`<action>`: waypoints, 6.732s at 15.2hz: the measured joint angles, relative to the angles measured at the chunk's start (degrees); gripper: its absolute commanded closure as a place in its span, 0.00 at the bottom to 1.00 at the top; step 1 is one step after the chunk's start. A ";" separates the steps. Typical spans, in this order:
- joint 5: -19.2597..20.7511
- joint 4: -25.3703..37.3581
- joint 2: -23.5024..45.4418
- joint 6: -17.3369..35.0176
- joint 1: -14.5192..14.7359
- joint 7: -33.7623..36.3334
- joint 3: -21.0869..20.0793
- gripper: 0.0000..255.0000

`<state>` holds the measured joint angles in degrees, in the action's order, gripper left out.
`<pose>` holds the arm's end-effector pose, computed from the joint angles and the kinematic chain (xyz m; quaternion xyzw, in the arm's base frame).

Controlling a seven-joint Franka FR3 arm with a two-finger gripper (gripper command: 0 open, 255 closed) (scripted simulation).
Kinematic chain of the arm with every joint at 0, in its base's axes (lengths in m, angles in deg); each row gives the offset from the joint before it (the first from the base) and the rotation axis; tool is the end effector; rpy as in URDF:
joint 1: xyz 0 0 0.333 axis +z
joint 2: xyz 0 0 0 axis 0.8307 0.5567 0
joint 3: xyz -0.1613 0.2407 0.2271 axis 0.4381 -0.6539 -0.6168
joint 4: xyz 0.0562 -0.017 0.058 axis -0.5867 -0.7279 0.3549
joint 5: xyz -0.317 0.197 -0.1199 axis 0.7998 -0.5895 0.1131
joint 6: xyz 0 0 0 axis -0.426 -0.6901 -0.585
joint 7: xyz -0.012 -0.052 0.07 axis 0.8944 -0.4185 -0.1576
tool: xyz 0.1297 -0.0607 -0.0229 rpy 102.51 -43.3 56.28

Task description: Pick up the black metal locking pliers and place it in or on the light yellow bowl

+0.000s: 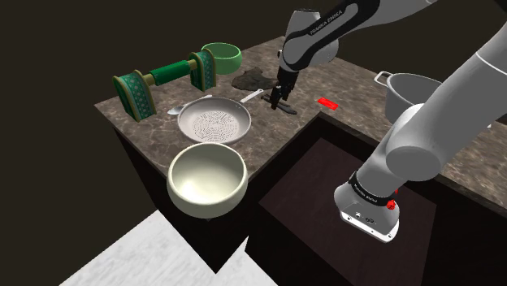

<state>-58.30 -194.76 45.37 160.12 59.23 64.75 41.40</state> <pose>0.4313 -0.0866 0.3226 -0.9987 -0.0447 -0.0113 0.0194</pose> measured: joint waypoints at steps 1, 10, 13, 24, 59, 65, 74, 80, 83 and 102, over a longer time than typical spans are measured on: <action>0.10 0.11 -0.14 -0.01 -0.10 0.02 0.11 1.00; 0.23 0.04 -0.67 -0.06 -0.14 0.13 0.10 1.00; 0.54 0.54 -1.35 -1.72 -0.12 0.43 -0.04 1.00; 2.41 3.94 -7.46 -11.16 -0.53 2.25 -0.79 1.00; -2.47 7.65 -20.26 -27.11 7.94 24.96 -18.00 1.00; -5.08 9.50 -19.02 -27.24 11.49 33.44 -24.47 1.00; -6.41 16.80 -11.14 -25.74 15.57 46.89 -34.39 1.00; -5.20 22.27 -5.59 -25.33 17.64 55.32 -39.92 1.00; -4.96 21.44 -4.66 -23.60 17.81 56.09 -40.46 1.00; -3.67 16.42 -1.03 -14.98 17.83 57.24 -41.46 0.00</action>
<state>-61.98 -178.34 44.34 145.15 77.05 121.99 -0.06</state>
